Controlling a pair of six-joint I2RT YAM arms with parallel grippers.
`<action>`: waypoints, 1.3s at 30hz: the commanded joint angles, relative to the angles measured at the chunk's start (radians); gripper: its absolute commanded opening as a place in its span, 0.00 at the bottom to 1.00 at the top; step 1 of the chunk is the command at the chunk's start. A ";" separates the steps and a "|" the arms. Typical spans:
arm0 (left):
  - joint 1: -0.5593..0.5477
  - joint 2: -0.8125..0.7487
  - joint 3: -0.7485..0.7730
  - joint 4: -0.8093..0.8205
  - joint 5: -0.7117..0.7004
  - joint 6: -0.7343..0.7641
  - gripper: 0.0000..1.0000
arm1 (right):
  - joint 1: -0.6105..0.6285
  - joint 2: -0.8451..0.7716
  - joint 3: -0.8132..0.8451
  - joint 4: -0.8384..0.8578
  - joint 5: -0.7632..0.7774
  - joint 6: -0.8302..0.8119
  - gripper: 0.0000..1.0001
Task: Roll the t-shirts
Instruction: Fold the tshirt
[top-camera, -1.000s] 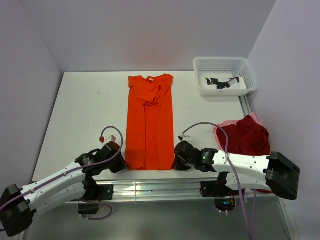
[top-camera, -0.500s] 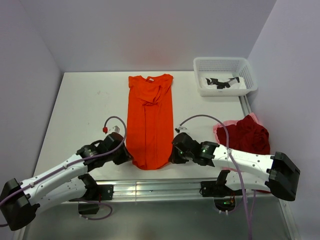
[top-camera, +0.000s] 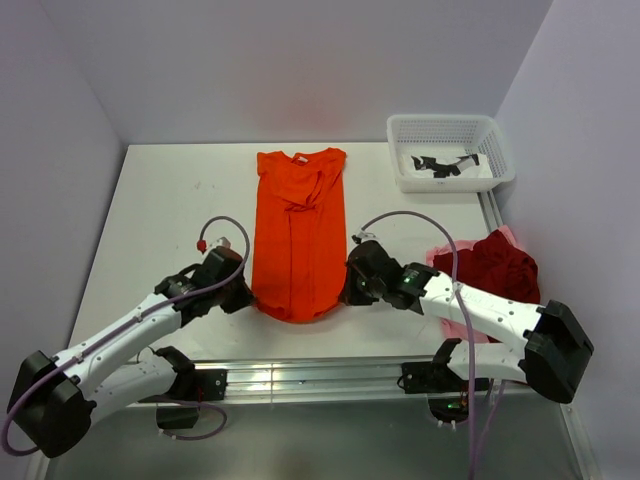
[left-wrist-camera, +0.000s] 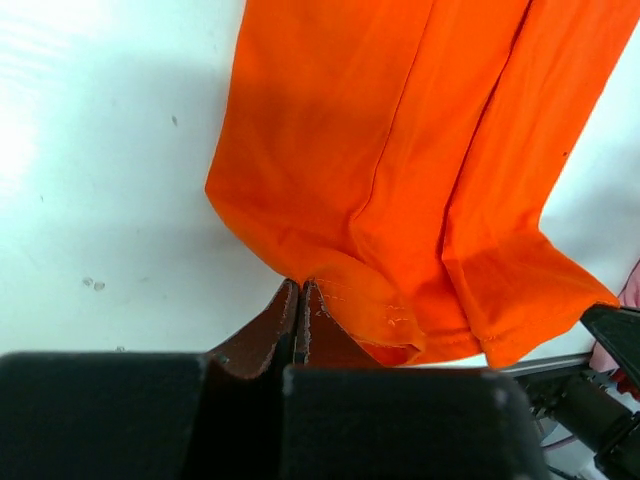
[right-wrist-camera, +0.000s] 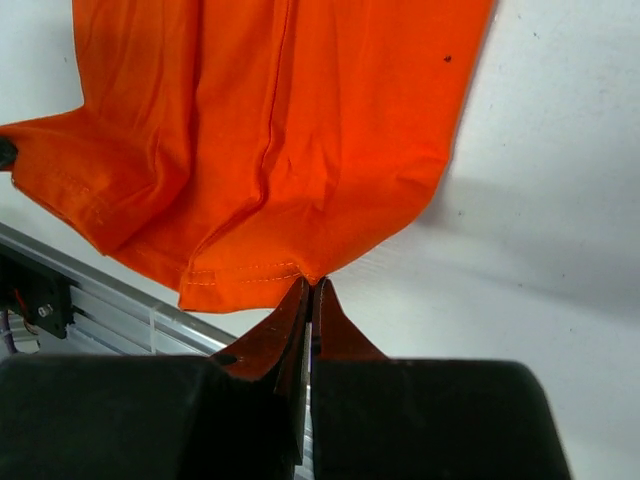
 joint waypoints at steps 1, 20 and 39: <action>0.038 0.013 0.062 0.056 0.018 0.061 0.00 | -0.036 0.020 0.072 -0.010 -0.019 -0.058 0.00; 0.122 0.141 0.214 0.088 0.001 0.178 0.00 | -0.166 0.123 0.229 -0.063 -0.058 -0.179 0.00; 0.145 0.226 0.280 0.133 -0.054 0.245 0.00 | -0.229 0.198 0.279 -0.056 -0.071 -0.224 0.00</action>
